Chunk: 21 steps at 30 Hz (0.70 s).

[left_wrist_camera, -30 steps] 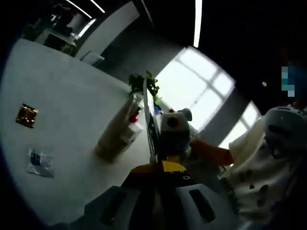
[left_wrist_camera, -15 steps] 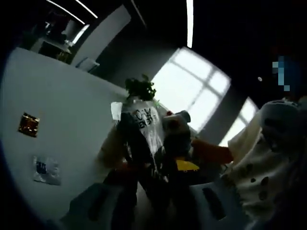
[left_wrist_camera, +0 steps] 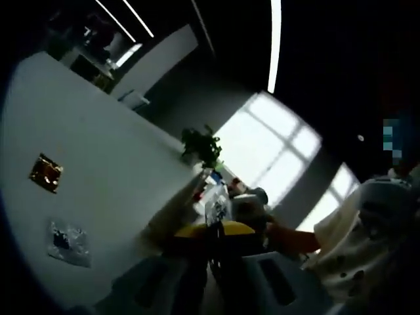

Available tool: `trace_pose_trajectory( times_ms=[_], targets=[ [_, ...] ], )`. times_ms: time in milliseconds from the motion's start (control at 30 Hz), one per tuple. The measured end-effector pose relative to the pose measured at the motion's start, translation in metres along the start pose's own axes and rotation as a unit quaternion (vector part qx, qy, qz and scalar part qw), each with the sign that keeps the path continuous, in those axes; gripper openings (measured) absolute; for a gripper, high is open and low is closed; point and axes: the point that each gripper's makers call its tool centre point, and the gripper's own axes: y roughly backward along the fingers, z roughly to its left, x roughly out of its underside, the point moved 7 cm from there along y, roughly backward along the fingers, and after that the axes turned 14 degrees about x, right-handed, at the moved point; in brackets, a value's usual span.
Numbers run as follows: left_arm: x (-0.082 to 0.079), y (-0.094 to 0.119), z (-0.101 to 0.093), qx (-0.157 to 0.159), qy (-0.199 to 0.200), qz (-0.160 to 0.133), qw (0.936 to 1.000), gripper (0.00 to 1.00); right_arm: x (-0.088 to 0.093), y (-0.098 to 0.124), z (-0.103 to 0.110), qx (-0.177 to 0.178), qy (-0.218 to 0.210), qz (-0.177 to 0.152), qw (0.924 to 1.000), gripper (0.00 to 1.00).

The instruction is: Arrange the skincare products in the storage area until every visible bottle or jar stands upright without overlapping.

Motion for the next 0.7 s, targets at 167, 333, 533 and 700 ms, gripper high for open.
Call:
trace_pose_trajectory(
  times_ms=[167, 333, 533, 700],
  targets=[
    [0.001, -0.002, 0.006, -0.002, 0.031, -0.002, 0.9995, 0.00, 0.000, -0.002, -0.009, 0.027, 0.000, 0.001, 0.9996, 0.02],
    [0.003, -0.005, 0.004, 0.013, 0.045, 0.005, 0.9989, 0.00, 0.004, -0.003, -0.018, 0.062, 0.033, 0.017, 0.9974, 0.05],
    [0.013, 0.005, 0.021, -0.021, 0.090, 0.000, 0.9957, 0.00, 0.007, -0.002, -0.029, 0.110, 0.066, 0.042, 0.9908, 0.08],
    [0.011, 0.016, 0.038, -0.039, 0.093, 0.015, 0.9948, 0.00, 0.007, 0.002, -0.039, 0.143, 0.081, 0.046, 0.9853, 0.07]
  ],
)
